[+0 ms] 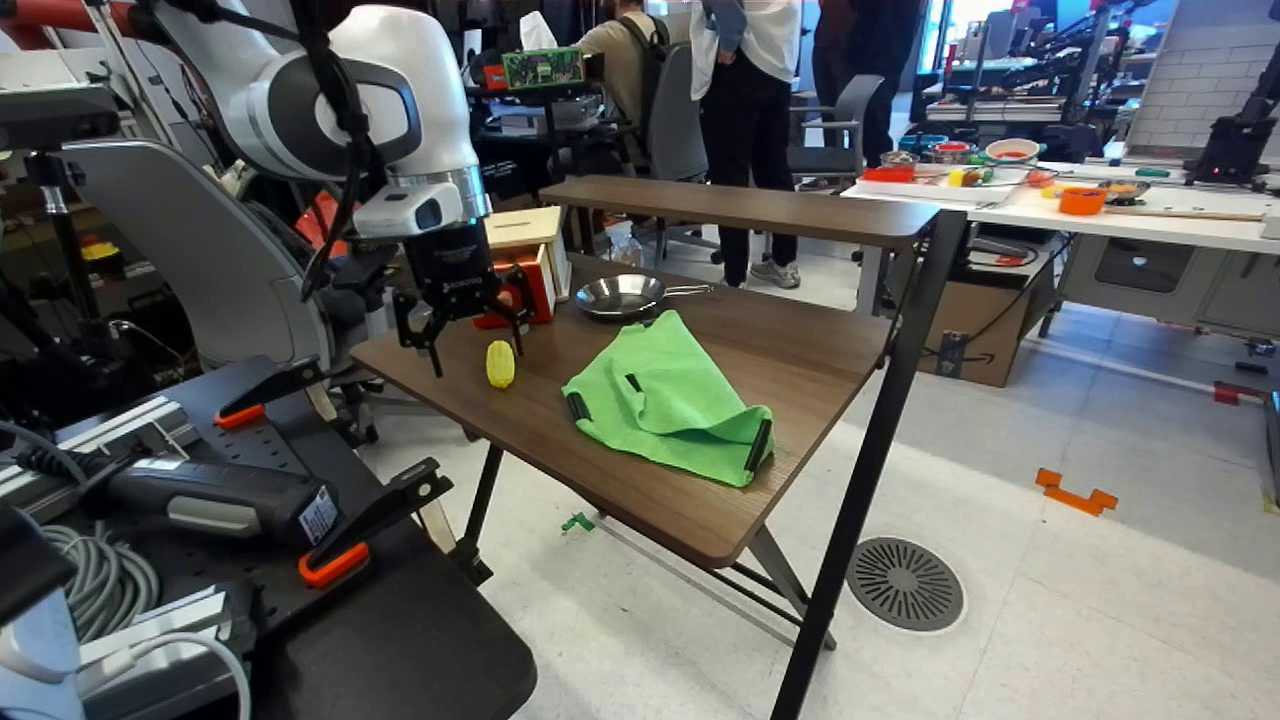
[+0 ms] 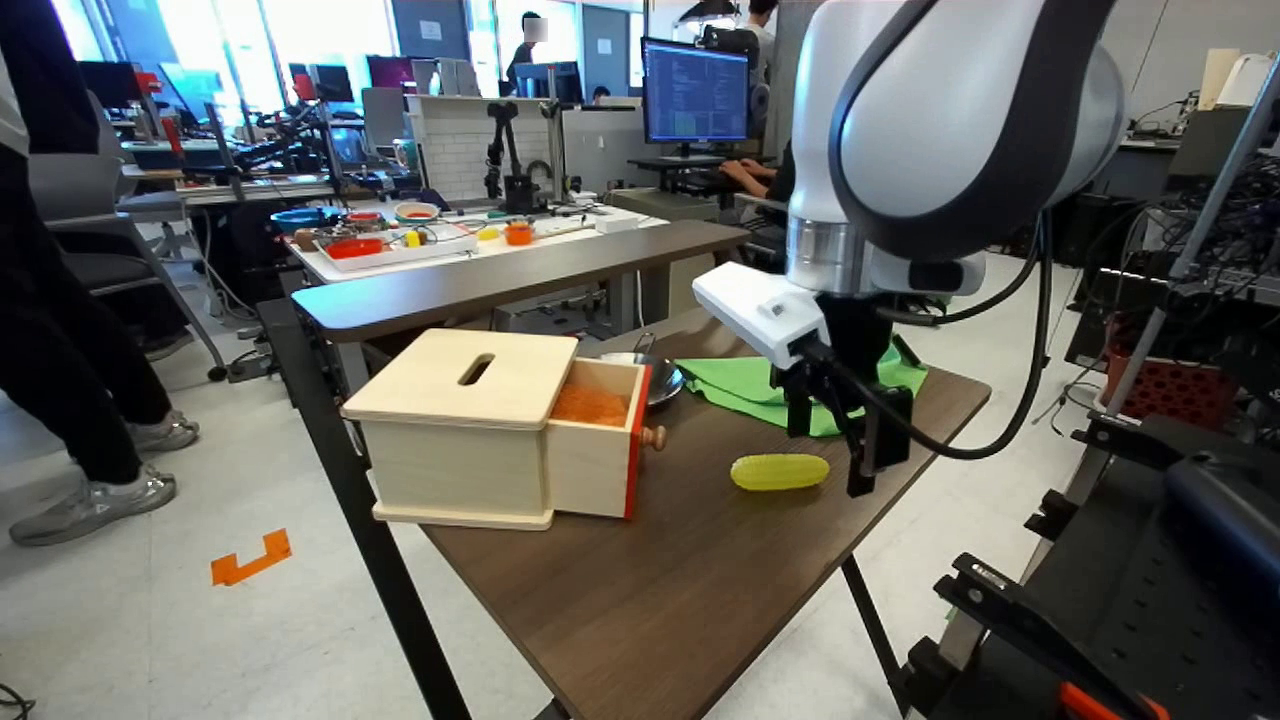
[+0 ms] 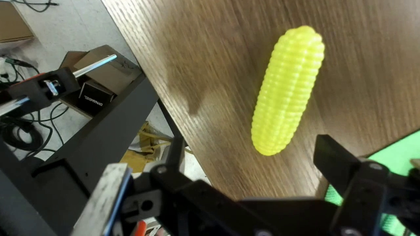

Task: Fold the cloth on the table and put the cob on the pan

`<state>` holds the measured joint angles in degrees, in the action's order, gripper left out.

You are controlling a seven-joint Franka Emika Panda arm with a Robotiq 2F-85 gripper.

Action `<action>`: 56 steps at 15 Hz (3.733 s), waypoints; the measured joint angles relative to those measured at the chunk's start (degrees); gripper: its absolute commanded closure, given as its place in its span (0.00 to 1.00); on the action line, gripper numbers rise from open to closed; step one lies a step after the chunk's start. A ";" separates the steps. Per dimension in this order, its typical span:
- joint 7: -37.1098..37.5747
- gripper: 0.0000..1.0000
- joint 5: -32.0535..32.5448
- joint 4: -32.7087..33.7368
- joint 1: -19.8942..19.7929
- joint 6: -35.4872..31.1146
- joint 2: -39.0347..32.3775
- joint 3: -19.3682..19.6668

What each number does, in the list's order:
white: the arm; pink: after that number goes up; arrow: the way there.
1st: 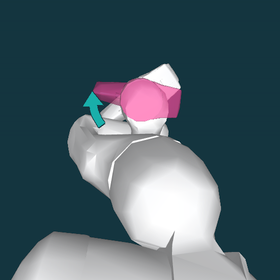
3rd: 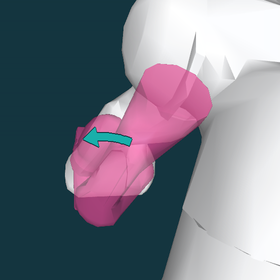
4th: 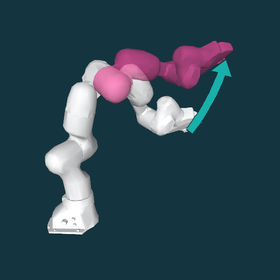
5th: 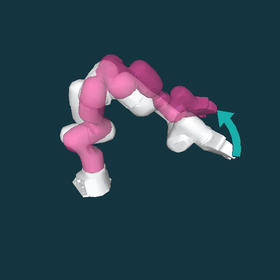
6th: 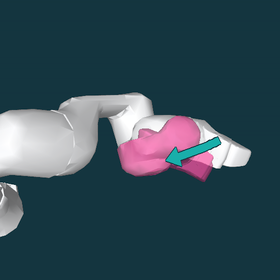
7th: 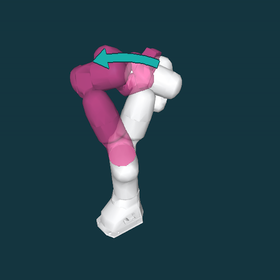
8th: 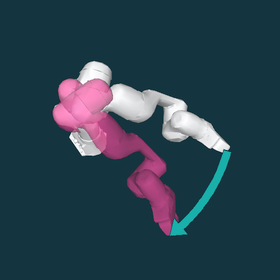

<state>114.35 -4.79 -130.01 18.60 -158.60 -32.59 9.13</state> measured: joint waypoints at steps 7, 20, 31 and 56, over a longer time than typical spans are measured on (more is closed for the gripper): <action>3.85 0.58 0.17 4.03 0.53 -0.01 -4.76 0.58; 3.09 0.92 0.20 7.44 -0.87 -0.02 -1.04 1.01; 1.98 0.92 5.17 18.37 -5.29 4.56 -2.04 3.78; 0.94 0.28 5.44 56.66 -5.13 20.42 -27.97 -1.33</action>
<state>115.29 0.65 -73.35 13.46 -138.18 -60.56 7.79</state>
